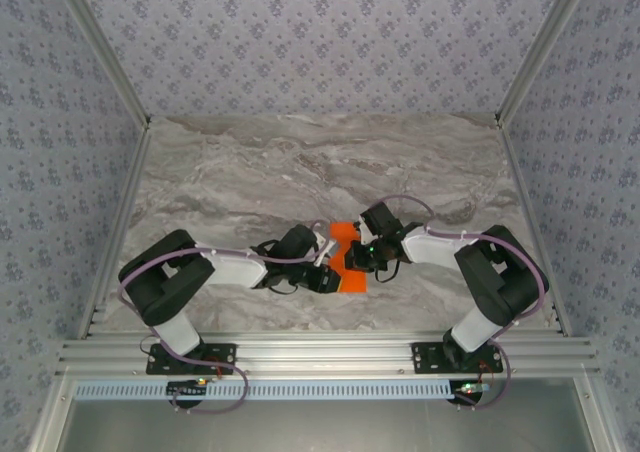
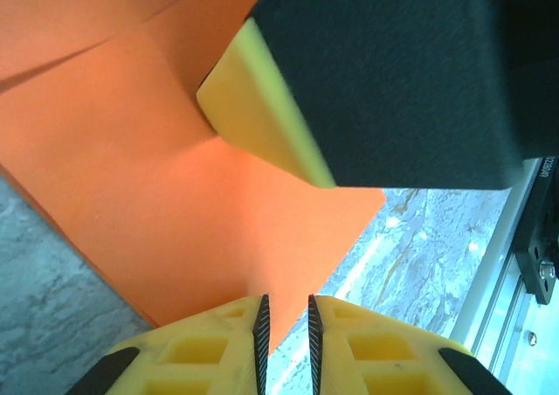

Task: Fold a paper plane with a square sheet of paper (fold left side to right side)
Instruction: Fold the triangle a second time at the center of the table.

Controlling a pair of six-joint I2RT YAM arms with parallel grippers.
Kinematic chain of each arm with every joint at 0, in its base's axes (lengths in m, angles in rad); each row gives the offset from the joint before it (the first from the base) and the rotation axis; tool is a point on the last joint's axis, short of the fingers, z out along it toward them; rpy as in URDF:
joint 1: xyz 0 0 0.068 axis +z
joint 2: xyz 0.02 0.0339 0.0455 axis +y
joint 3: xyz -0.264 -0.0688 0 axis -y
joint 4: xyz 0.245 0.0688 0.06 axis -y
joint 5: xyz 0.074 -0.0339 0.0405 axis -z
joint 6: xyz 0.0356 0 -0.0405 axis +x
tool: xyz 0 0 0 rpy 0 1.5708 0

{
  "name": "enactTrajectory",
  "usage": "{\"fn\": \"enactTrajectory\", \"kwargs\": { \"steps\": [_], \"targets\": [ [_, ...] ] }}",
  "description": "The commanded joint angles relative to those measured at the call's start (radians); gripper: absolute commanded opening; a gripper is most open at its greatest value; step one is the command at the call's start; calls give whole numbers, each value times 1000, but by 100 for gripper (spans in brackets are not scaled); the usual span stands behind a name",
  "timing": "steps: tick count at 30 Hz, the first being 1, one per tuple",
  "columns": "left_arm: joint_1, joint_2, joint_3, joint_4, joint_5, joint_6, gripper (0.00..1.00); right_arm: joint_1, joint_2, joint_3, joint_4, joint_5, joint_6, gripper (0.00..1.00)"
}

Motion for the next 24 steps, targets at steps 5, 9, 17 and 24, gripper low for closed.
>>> {"fn": "enactTrajectory", "kwargs": {
  "steps": [5, 9, 17, 24],
  "targets": [
    [-14, 15, -14, -36, -17, 21, 20, 6, 42, -14, -118, 86, -19, 6],
    [-29, 12, -16, -74, -32, 35, 18, 6, 41, -10, -127, 90, -23, 6],
    [-41, -30, -84, -82, -47, 13, 14, 6, 39, -7, -138, 94, -27, 6],
    [-55, -149, -140, -112, -51, 10, 10, 6, 41, -5, -139, 97, -28, 6]
  ]
}}
